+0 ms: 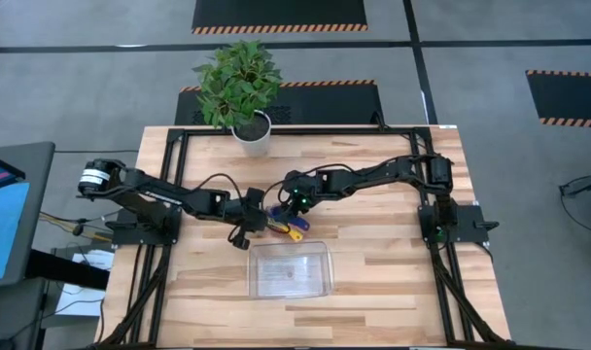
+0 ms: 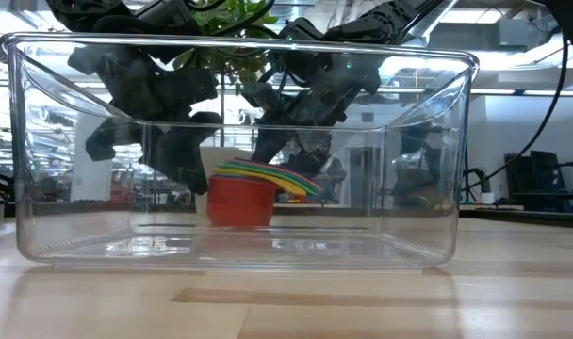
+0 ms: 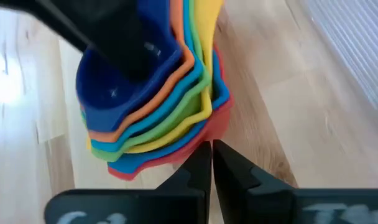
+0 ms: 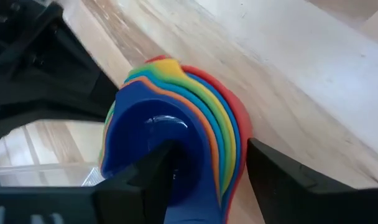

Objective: Nest measuring cups in basket
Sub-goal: Put the colored stacked measuring cups into the transparent bin

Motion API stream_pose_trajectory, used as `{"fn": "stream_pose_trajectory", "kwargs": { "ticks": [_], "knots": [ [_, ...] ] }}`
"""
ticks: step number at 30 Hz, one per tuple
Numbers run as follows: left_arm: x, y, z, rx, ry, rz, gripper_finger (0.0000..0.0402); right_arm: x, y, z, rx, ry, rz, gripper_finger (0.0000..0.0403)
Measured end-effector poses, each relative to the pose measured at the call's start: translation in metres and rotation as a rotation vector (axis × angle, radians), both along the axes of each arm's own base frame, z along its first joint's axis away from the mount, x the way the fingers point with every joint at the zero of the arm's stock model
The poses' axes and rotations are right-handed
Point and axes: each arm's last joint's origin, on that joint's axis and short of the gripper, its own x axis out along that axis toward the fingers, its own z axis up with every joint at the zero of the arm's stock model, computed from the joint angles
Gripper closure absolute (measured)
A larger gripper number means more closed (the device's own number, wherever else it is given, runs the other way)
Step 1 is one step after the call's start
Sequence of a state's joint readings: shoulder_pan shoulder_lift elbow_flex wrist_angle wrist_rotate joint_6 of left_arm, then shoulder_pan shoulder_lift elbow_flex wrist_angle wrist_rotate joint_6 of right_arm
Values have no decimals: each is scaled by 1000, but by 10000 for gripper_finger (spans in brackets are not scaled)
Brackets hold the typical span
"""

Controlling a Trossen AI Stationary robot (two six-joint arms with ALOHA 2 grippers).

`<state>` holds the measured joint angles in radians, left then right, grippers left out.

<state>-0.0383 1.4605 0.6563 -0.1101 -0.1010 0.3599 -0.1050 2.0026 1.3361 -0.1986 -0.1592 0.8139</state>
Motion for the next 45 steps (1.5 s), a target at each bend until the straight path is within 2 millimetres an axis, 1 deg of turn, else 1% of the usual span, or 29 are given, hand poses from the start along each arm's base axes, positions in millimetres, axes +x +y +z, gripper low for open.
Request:
{"fn": "stream_pose_trajectory", "kwargs": {
  "ticks": [11, 16, 31, 45],
  "knots": [
    [2, -1, 2, -11, -29, -15, 391, 0, 2, 0, -4, -2, 6, 211],
    [3, -1, 3, -14, -45, -18, 391, 1, 7, 0, -22, -3, 35, 230],
    [4, 0, 4, 12, -64, 5, 391, 1, 7, 1, -23, -5, 33, 297],
    [6, 0, 5, 25, -79, 19, 391, 3, 7, 2, -33, -44, 36, 326]
  ]
}}
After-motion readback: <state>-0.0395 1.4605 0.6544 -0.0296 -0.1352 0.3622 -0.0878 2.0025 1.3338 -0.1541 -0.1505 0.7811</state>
